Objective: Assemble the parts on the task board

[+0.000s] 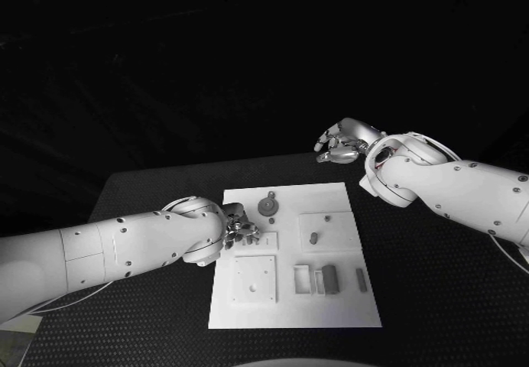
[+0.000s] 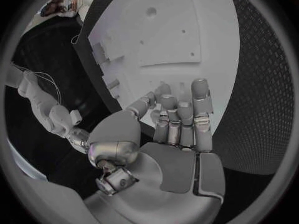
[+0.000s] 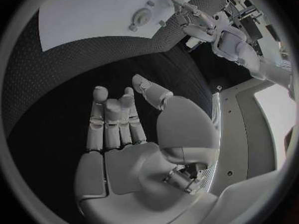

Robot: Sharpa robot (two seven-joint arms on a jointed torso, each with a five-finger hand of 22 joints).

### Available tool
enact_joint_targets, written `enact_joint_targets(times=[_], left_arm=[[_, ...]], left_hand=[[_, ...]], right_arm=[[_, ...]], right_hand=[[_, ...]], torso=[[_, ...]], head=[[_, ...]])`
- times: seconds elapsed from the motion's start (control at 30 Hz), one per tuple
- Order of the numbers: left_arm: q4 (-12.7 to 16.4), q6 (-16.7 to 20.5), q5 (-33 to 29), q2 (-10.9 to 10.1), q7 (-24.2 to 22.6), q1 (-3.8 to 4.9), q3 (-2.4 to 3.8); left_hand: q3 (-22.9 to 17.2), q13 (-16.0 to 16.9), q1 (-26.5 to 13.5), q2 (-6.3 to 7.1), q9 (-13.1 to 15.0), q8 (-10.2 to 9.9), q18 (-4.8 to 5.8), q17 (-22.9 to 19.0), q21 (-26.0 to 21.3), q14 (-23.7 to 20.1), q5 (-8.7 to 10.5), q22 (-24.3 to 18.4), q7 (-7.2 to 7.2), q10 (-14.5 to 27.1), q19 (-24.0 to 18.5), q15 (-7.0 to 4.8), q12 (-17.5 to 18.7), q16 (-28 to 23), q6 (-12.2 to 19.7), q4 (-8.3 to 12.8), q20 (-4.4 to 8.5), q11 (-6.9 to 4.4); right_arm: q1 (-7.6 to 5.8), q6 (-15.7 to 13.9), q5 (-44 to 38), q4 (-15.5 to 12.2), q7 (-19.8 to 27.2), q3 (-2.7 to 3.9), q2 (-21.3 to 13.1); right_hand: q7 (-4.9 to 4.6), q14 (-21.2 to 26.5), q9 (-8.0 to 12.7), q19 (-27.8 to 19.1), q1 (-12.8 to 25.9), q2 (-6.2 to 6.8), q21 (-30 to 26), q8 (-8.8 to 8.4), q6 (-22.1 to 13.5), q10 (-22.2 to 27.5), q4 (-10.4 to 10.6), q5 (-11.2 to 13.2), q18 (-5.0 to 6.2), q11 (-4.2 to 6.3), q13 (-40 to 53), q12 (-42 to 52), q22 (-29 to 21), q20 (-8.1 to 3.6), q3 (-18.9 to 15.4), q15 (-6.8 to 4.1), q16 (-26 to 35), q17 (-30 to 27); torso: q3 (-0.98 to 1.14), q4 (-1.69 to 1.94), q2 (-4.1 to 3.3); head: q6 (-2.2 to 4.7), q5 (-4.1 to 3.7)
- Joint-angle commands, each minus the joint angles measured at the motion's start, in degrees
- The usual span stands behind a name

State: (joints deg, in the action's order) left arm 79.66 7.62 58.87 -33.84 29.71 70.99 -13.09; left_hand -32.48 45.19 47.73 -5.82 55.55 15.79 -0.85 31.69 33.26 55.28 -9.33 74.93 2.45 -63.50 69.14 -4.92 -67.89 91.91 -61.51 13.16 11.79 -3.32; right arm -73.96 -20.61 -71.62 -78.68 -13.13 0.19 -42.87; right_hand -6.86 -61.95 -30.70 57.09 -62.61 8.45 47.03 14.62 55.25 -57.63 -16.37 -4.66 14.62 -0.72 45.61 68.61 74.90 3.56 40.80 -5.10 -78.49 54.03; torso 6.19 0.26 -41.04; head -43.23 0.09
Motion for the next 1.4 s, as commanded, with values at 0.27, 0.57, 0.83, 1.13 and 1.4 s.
enact_joint_targets(times=[0.27, 0.57, 0.83, 1.13, 1.4], left_arm=[[0.20, 1.63, 1.20, 0.18, 0.12, -0.63, 0.00], [0.28, 1.25, 1.20, 0.31, -0.13, -1.06, 0.01], [0.50, 0.98, 1.20, 0.22, -0.09, -1.09, 0.01], [0.59, 1.13, 1.20, -0.12, -0.14, -1.16, 0.02], [0.33, 1.43, 1.06, -0.37, -0.23, -1.25, 0.02]], left_hand=[[-1.39, 0.21, 2.90, -1.99, -0.36, -0.47, -0.42, 0.14, 0.52, 3.92, -0.33, 1.31, 0.08, -0.11, 3.09, -4.98, -0.16, 0.22, -0.48, 1.00, 3.61, -0.52], [-1.44, 0.40, 2.92, -1.93, -0.62, -0.75, -0.51, 0.24, 0.77, 4.10, -0.32, 1.30, 0.07, -0.23, 3.26, -5.00, -0.16, 0.27, -0.78, 0.97, 3.63, -0.54], [-1.45, 0.46, 2.92, -1.92, -0.71, -0.85, -0.54, 0.28, 0.85, 4.17, -0.32, 1.29, 0.06, -0.26, 3.31, -5.00, -0.14, 0.28, -0.87, 0.96, 3.63, -0.54], [-1.49, 0.54, 2.97, -1.89, -0.80, -0.95, -0.59, 0.33, 0.95, 4.24, -0.33, 1.29, 0.04, -0.31, 3.36, -5.02, -0.11, 0.29, -1.02, 1.01, 3.64, -0.56], [-1.55, 0.62, 3.08, -1.83, -0.89, -1.05, -0.65, 0.41, 1.11, 4.36, -0.38, 1.29, -0.01, -0.44, 3.45, -5.06, -0.07, 0.31, -1.27, 1.12, 3.65, -0.61]], right_arm=[[0.00, 0.59, 0.22, -0.07, 0.54, 0.04, -0.06], [0.01, 0.74, 0.26, -0.04, 0.55, 0.03, -0.03], [0.01, 0.86, 0.27, -0.07, 0.54, 0.03, 0.00], [0.01, 1.09, 0.27, 0.03, 0.52, 0.03, 0.00], [0.02, 1.22, 0.27, 0.14, 0.52, 0.03, 0.08]], right_hand=[[-0.44, 0.36, 0.07, -0.28, 0.16, -0.24, -0.34, -0.19, 0.01, 0.33, 0.00, 0.30, 0.38, -0.21, -0.01, -0.20, 0.86, 0.01, -0.26, 0.07, -0.15, -0.11], [-0.43, 0.38, 0.08, -0.29, 0.21, -0.28, -0.34, -0.18, 0.04, 0.33, 0.00, 0.30, 0.38, -0.21, -0.01, -0.20, 0.86, 0.02, -0.26, 0.07, -0.18, -0.14], [-0.43, 0.40, 0.09, -0.29, 0.23, -0.32, -0.34, -0.17, 0.06, 0.33, 0.00, 0.29, 0.38, -0.21, 0.00, -0.20, 0.87, 0.03, -0.26, 0.06, -0.21, -0.17], [-0.43, 0.42, 0.10, -0.30, 0.26, -0.33, -0.34, -0.17, 0.07, 0.33, 0.00, 0.29, 0.38, -0.20, 0.00, -0.20, 0.88, 0.03, -0.26, 0.06, -0.24, -0.20], [-0.42, 0.44, 0.11, -0.32, 0.28, -0.36, -0.34, -0.16, 0.10, 0.33, -0.02, 0.29, 0.38, -0.20, 0.00, -0.21, 0.88, 0.04, -0.25, 0.06, -0.26, -0.24]], torso=[[0.02, 0.00, -0.02], [-0.03, 0.01, 0.01], [0.02, -0.01, -0.01], [-0.02, 0.01, -0.03], [-0.06, 0.02, -0.05]], head=[[-0.01, 0.03], [-0.01, 0.03], [-0.06, 0.10], [-0.15, 0.12], [-0.15, 0.13]])
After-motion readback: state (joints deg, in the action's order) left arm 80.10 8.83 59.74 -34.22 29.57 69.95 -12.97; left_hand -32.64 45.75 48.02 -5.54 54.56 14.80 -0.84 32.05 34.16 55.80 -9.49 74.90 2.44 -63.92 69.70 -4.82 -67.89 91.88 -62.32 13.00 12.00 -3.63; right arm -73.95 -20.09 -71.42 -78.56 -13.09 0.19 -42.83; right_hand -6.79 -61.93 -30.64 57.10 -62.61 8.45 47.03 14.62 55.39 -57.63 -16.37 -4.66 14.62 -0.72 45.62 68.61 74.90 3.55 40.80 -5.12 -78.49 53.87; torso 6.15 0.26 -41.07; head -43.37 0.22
